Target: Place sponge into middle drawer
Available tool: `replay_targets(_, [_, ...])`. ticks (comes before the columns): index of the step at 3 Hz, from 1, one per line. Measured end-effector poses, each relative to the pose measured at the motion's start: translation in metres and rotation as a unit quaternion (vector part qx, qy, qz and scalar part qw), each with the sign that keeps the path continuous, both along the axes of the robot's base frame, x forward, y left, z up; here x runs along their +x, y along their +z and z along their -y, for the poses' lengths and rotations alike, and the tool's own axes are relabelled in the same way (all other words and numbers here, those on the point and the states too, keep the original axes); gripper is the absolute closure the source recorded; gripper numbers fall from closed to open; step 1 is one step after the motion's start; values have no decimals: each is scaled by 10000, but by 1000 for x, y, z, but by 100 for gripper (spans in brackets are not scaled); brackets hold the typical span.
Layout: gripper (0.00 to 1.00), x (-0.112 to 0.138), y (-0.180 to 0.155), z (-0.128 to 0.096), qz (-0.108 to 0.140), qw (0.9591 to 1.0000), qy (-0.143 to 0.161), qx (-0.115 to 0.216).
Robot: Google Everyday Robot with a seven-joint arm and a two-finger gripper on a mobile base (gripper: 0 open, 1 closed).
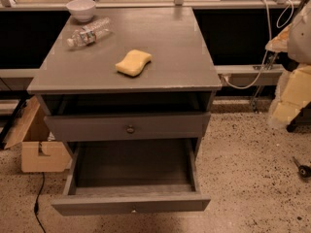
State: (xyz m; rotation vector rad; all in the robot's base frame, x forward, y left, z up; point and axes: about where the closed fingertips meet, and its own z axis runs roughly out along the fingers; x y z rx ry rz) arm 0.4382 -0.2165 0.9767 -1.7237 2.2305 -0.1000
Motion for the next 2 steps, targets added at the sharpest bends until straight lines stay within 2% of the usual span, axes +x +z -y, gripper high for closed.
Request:
replay_targets(1, [0, 0, 0, 0, 1, 10000, 0, 0])
replay_targets(2, [0, 19, -5, -7, 275, 9994, -17, 215])
